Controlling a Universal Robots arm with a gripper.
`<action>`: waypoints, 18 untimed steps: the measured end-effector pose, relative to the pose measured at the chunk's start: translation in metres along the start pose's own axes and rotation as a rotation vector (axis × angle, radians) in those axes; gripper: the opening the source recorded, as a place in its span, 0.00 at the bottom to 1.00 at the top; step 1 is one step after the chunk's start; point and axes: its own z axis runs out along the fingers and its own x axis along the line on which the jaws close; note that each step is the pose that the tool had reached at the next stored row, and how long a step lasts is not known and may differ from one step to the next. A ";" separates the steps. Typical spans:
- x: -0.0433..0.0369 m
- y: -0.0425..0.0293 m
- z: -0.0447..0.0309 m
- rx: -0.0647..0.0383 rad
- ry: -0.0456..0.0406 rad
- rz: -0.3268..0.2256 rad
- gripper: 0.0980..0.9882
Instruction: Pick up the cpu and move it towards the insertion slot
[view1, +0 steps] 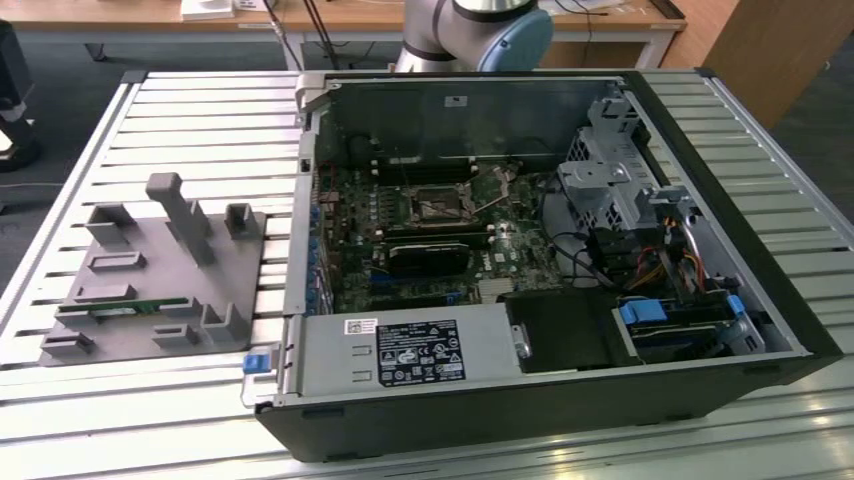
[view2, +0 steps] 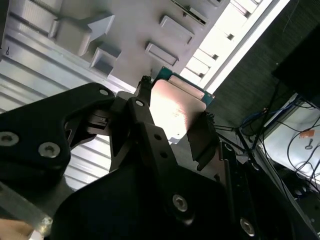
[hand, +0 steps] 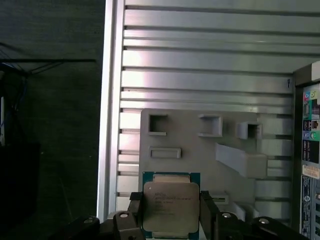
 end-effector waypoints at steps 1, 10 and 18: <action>0.0000 0.0004 -0.0045 0.000 0.0000 0.000 0.50; -0.0096 0.0019 -0.0187 0.000 0.0000 0.000 0.50; -0.0263 0.0016 -0.0188 0.000 0.0000 0.001 0.50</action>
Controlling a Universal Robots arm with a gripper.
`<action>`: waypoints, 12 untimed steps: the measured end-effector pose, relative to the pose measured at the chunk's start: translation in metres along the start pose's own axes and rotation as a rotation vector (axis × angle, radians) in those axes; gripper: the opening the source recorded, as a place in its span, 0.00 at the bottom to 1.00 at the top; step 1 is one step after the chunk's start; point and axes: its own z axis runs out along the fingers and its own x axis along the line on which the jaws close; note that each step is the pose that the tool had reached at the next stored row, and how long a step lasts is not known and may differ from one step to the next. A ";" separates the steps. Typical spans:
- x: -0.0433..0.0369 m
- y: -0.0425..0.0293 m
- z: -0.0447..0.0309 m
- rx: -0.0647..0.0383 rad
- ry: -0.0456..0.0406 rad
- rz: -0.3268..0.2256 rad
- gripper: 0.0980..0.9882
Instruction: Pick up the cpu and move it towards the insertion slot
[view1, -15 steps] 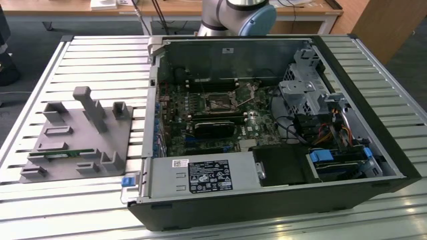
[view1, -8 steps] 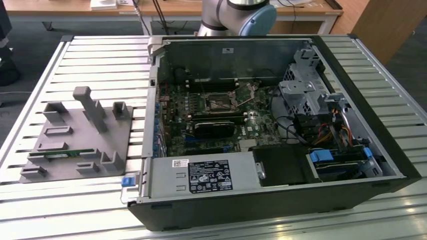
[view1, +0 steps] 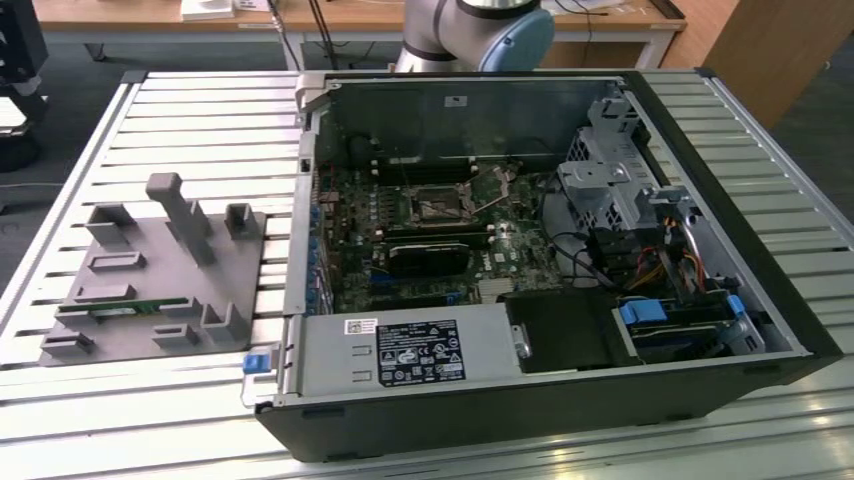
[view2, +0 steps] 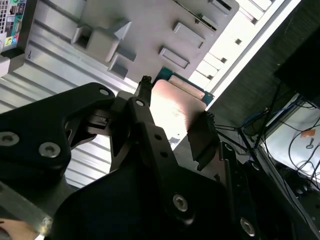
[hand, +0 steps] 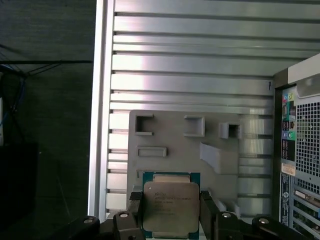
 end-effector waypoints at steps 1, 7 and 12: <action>-0.0022 0.0000 0.0000 0.000 0.0000 0.000 0.50; -0.0164 -0.0003 0.0000 0.000 0.0000 0.000 0.50; -0.0262 -0.0004 -0.0001 0.000 0.0000 0.000 0.50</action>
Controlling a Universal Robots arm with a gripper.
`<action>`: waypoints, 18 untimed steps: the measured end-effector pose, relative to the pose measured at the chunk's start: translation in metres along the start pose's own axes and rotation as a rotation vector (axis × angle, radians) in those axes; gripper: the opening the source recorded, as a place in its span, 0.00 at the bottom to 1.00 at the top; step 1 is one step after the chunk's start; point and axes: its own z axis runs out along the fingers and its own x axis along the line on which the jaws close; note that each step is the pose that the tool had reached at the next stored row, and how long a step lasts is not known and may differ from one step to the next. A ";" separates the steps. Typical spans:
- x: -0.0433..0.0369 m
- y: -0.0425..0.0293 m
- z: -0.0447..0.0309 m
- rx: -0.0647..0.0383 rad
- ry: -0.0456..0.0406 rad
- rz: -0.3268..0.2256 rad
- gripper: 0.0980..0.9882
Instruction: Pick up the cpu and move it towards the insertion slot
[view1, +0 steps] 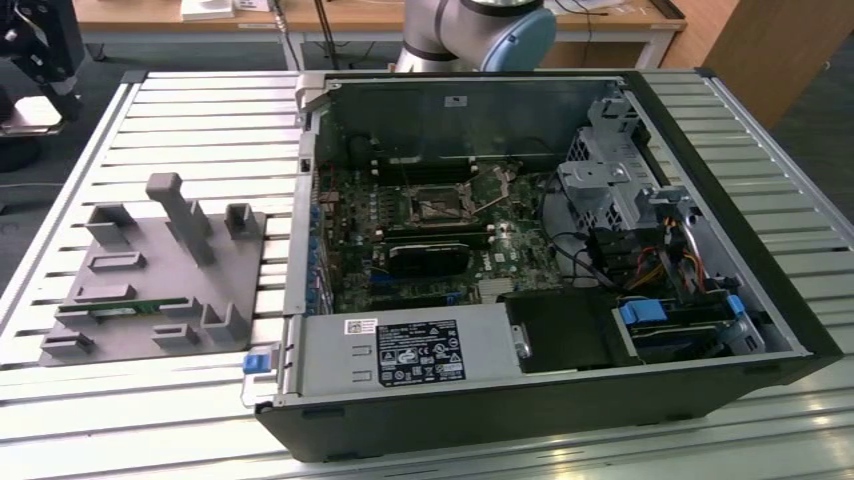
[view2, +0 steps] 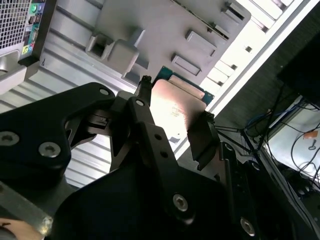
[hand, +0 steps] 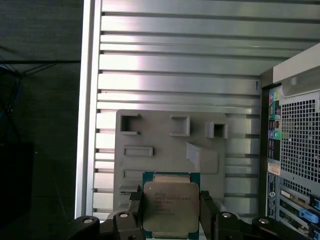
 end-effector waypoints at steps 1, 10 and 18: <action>-0.0019 -0.0001 0.0001 0.000 -0.0001 0.000 0.50; -0.0195 -0.0003 0.0000 0.000 0.0000 0.000 0.50; -0.0303 -0.0005 0.0000 0.000 0.0000 0.000 0.50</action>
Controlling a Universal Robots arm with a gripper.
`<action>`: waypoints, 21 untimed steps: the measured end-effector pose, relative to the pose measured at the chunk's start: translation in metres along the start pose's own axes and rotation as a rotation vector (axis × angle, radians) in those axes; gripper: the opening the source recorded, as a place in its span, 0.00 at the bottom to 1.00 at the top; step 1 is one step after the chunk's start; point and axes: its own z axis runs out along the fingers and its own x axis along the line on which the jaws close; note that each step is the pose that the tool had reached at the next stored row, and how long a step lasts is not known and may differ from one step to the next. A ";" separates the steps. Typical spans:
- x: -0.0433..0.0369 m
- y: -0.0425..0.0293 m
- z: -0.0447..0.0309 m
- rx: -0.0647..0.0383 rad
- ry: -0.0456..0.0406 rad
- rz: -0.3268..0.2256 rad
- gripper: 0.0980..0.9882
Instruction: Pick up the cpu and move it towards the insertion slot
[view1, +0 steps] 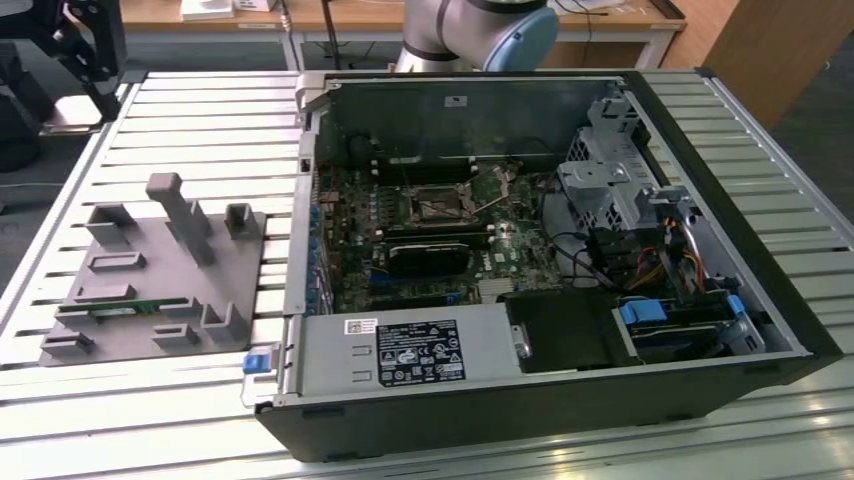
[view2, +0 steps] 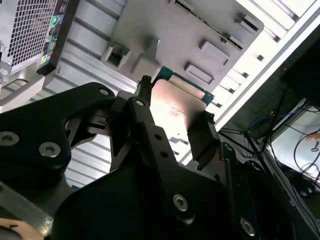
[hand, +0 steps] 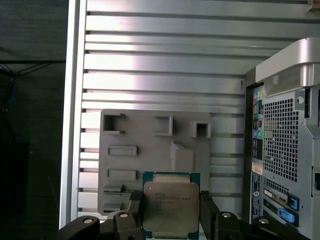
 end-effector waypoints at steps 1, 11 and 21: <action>-0.0013 0.0000 0.0000 0.000 0.0000 0.000 0.50; -0.0209 -0.0002 0.0000 0.000 -0.0001 0.000 0.50; -0.0493 -0.0001 -0.0001 0.000 0.0001 0.000 0.50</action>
